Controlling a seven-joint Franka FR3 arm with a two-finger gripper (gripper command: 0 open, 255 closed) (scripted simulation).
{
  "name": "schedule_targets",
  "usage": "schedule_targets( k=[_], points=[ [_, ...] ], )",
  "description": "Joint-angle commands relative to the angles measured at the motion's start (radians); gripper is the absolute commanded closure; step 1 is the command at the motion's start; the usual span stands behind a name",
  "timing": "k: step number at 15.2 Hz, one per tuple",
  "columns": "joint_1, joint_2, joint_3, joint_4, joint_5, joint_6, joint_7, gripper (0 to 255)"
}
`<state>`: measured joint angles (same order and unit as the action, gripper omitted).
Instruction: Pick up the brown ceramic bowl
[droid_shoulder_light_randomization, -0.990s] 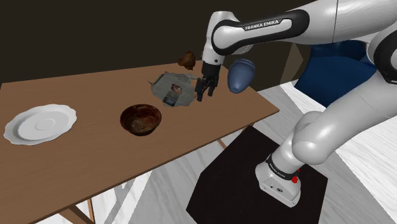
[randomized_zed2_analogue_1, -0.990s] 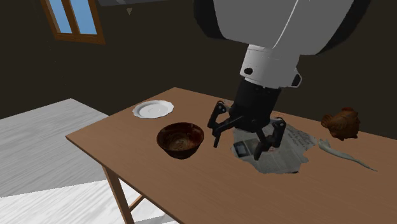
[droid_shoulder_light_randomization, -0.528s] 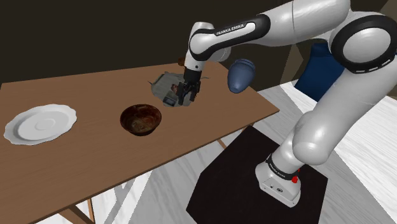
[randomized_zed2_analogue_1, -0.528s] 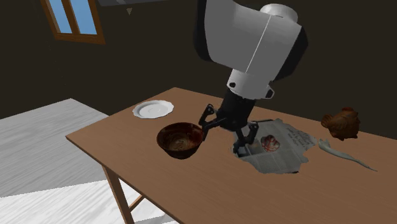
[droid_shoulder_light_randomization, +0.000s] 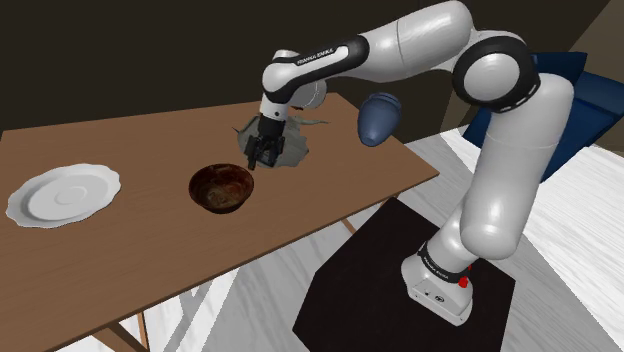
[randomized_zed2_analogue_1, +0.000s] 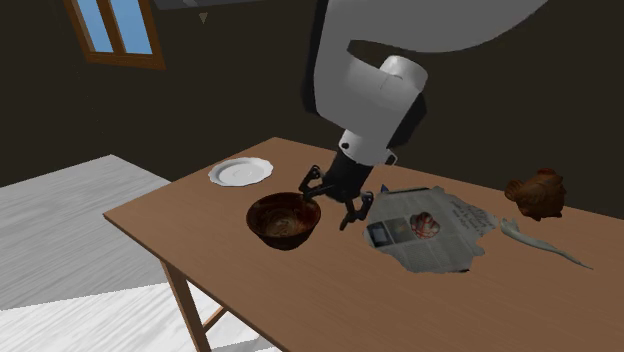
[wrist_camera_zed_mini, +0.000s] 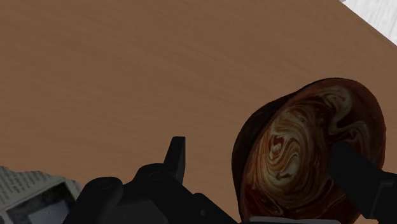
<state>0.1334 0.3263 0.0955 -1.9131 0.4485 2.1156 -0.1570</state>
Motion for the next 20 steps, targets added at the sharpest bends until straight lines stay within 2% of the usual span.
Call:
schedule_targets(
  k=[1, 4, 13, 14, 20],
  points=[
    [0.001, 0.074, 0.011, 0.077, 0.022, 0.001, -0.008, 0],
    [0.004, 0.178, 0.027, 0.190, 0.046, 0.000, -0.012, 0],
    [0.005, 0.238, 0.031, 0.178, 0.059, 0.066, -0.047, 0],
    [0.006, 0.238, 0.031, 0.179, 0.059, 0.066, -0.046, 255],
    [0.005, 0.239, 0.031, 0.179, 0.059, 0.066, -0.047, 255]
  ],
)
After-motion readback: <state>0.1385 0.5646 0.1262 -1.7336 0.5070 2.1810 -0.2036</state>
